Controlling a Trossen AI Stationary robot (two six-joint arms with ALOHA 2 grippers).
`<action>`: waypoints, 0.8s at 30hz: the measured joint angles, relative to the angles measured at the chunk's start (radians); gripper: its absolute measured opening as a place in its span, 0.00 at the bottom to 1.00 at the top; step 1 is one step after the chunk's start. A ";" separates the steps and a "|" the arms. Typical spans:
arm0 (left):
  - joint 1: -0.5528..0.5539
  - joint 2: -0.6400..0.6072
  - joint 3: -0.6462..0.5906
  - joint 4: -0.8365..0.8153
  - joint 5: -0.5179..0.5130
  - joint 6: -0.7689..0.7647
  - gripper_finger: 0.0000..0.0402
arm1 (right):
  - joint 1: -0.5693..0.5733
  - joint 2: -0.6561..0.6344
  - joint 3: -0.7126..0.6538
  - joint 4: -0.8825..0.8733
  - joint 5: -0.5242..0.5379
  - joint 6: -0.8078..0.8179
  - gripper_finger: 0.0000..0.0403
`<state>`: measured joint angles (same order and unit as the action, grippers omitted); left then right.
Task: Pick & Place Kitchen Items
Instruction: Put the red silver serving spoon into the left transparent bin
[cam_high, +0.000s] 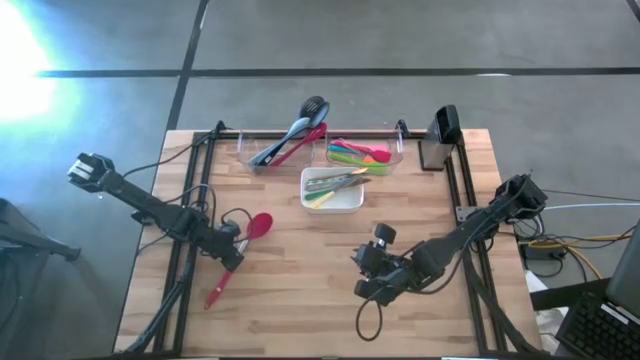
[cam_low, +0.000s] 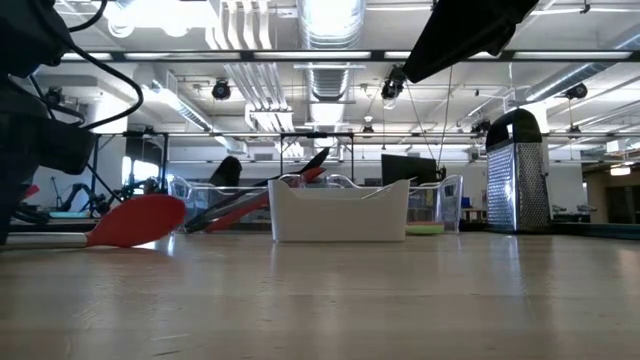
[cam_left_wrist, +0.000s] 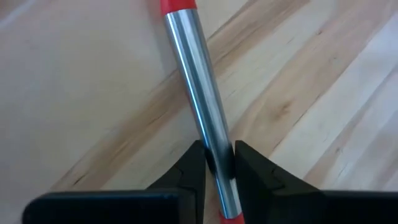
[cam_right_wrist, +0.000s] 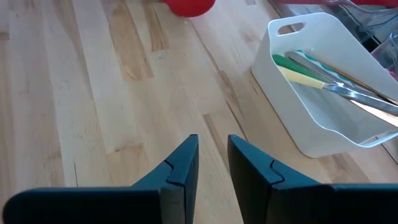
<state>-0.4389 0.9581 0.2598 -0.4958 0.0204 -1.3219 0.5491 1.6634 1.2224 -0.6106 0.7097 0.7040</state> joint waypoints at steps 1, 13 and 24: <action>0.000 0.000 -0.001 0.008 0.000 0.010 0.15 | 0.000 0.000 0.000 0.000 0.000 0.000 0.19; -0.001 -0.066 0.132 0.067 -0.049 0.244 0.12 | 0.000 0.000 0.000 -0.001 0.000 -0.003 0.19; 0.039 -0.112 0.384 -0.061 -0.229 0.531 0.12 | 0.000 0.000 0.000 -0.002 0.000 -0.007 0.19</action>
<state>-0.4001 0.8466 0.6439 -0.5566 -0.2090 -0.7904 0.5488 1.6630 1.2228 -0.6124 0.7094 0.6968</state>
